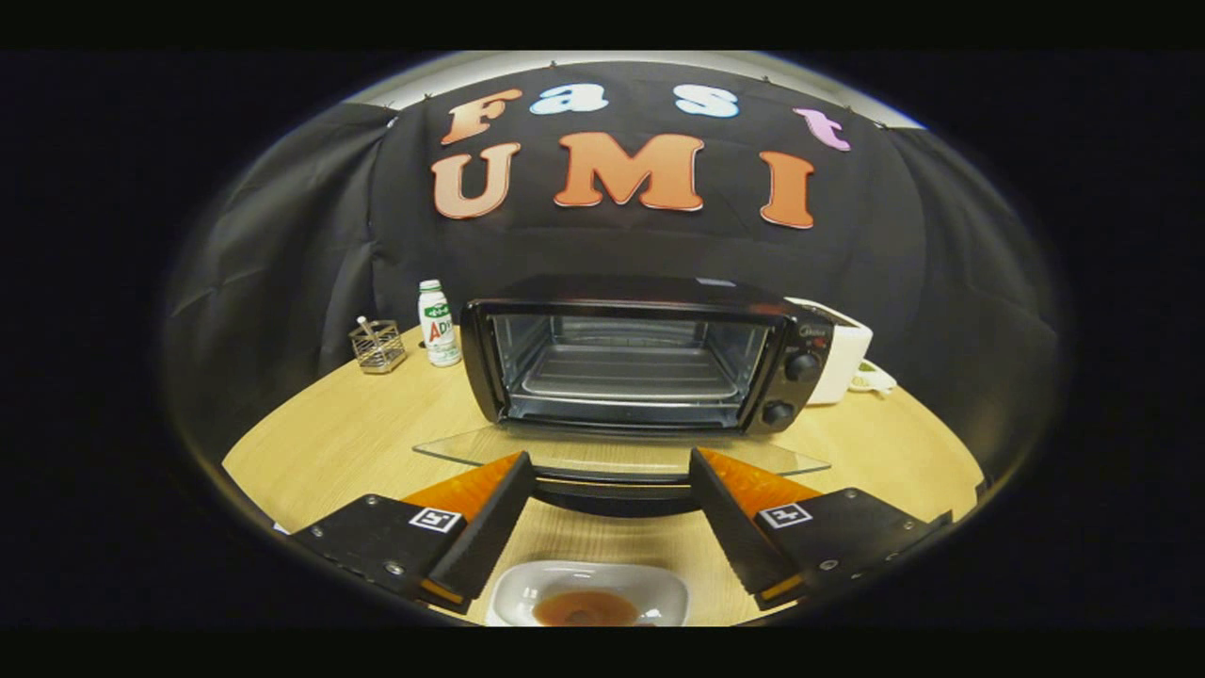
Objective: Open the toaster oven, put the food inside, and close the toaster oven door.
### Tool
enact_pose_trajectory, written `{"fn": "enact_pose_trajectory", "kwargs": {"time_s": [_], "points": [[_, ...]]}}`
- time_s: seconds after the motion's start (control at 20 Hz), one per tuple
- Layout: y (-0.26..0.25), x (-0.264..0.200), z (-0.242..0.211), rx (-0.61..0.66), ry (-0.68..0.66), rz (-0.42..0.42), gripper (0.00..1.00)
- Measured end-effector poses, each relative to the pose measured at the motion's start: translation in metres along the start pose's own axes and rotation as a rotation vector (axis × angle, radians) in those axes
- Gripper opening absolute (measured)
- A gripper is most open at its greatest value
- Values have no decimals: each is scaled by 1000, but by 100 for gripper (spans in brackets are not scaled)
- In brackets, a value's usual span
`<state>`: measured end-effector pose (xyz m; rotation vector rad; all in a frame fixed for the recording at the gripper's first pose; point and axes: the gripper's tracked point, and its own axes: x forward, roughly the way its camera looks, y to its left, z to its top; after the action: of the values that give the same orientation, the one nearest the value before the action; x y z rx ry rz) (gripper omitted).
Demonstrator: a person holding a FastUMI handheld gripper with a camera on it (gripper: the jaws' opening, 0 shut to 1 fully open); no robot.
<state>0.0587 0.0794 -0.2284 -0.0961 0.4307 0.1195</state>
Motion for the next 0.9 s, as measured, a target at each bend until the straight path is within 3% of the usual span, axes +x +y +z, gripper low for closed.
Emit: {"fn": "enact_pose_trajectory", "kwargs": {"time_s": [0.45, 0.9], "points": [[-2, 22, -55, 41, 112, -3, 99], [-5, 21, -70, 26, 154, -13, 99]]}}
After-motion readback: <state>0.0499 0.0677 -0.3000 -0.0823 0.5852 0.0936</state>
